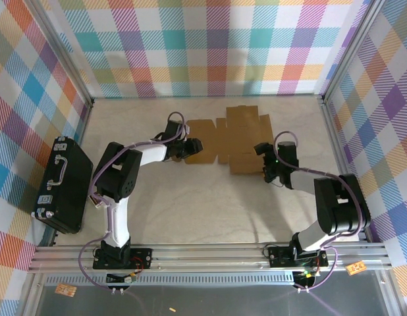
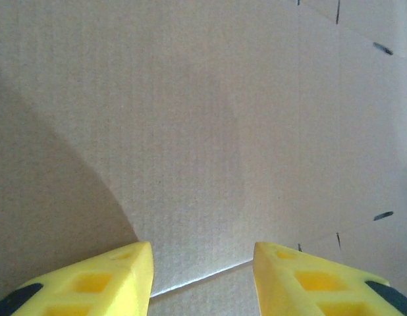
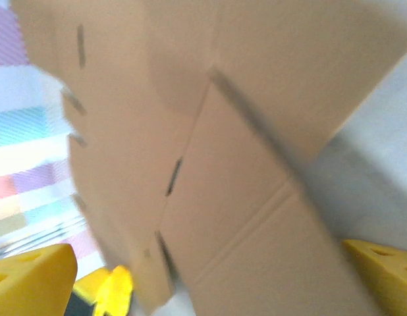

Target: Fold the paper box

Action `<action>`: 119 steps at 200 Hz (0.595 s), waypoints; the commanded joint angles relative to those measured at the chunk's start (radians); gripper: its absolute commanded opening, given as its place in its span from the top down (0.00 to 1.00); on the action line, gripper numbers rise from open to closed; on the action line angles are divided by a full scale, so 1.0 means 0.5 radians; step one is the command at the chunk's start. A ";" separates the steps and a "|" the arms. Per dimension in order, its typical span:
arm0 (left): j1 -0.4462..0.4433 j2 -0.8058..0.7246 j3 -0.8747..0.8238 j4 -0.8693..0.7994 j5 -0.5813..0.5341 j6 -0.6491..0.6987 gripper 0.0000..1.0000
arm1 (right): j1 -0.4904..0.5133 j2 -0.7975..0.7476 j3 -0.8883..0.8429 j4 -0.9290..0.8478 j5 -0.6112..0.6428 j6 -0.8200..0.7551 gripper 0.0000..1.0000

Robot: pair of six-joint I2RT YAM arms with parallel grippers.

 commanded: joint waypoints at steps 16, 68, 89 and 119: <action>-0.077 0.116 -0.244 -0.211 -0.095 -0.295 0.54 | 0.153 0.022 -0.210 0.474 -0.175 0.125 0.00; -0.152 -0.087 -0.480 -0.111 -0.163 -0.509 0.54 | 0.196 -0.115 -0.140 0.080 0.425 -0.250 0.43; -0.181 -0.350 -0.755 0.275 -0.028 -0.798 0.52 | 0.201 -0.127 0.080 -0.139 0.486 -0.550 0.71; -0.078 -0.721 -0.692 0.182 0.198 -0.689 0.38 | 0.194 -0.143 0.426 -0.330 0.206 -1.399 1.00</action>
